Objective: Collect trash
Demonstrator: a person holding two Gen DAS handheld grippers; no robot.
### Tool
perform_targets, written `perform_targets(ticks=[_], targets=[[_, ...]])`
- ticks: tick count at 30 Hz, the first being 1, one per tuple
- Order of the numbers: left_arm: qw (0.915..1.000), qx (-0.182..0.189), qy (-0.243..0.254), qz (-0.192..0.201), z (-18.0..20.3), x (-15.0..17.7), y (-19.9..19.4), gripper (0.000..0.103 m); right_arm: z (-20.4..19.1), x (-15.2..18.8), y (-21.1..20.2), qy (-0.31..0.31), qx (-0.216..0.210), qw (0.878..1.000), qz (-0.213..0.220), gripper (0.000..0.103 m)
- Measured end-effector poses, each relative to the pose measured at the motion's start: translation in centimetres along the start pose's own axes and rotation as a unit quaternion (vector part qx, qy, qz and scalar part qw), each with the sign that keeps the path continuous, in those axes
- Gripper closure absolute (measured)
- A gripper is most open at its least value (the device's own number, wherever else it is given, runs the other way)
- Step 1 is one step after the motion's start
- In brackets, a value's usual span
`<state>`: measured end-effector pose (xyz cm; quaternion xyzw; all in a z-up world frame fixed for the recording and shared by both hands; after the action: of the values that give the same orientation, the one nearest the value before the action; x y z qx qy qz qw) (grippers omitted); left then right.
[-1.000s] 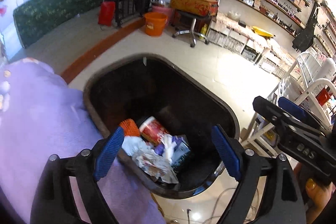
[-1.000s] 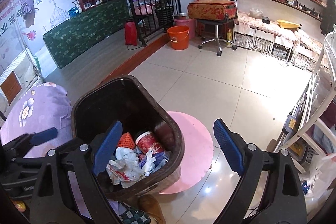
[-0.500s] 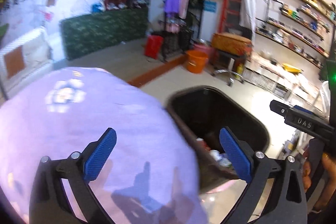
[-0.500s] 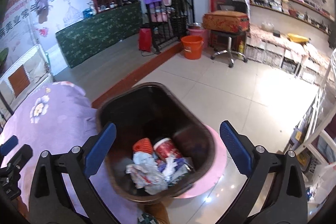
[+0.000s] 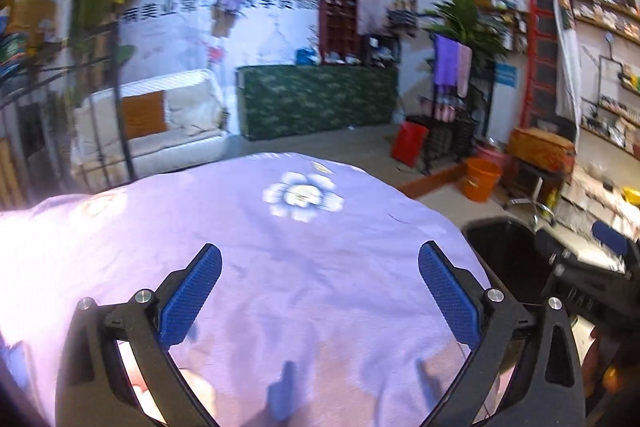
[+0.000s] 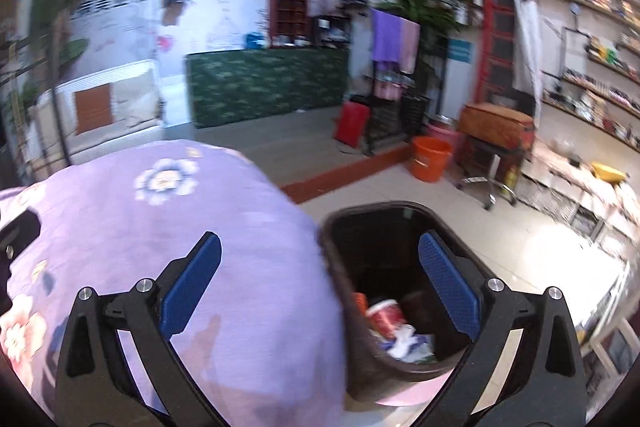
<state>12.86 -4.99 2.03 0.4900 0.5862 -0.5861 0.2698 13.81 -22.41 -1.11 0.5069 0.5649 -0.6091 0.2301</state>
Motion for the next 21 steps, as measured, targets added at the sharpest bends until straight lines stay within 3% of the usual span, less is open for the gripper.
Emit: perform_targets(ticks=[5,9,21], targets=[[0.9993,-0.03,-0.016,0.017,-1.7,0.2,-1.9,0.006,-2.2,0.2,-2.3,-0.001,-0.055,0.999,-0.003,0.005],[0.9985,-0.04,-0.027,0.026,-2.9,0.4,-3.0,0.006,-3.2,0.4,-3.9,0.003,-0.074,0.997,0.0,0.005],[0.9959,-0.05,-0.073,0.018,-5.6,2.0,-4.4,0.006,-3.8,-0.2,-6.0,0.01,-0.073,0.997,0.024,0.006]])
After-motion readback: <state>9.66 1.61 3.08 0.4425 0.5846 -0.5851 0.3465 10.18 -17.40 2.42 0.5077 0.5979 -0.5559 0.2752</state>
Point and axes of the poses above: each gripper's, at about its wrist camera, not at the fingertips, and y roughly the way its jaws point, z to its right, x to its underside, the point moved 3 cm from there along y, roughly the way its jaws point, and after that the axes turned 11 degrees about y, right-handed, at the moved point
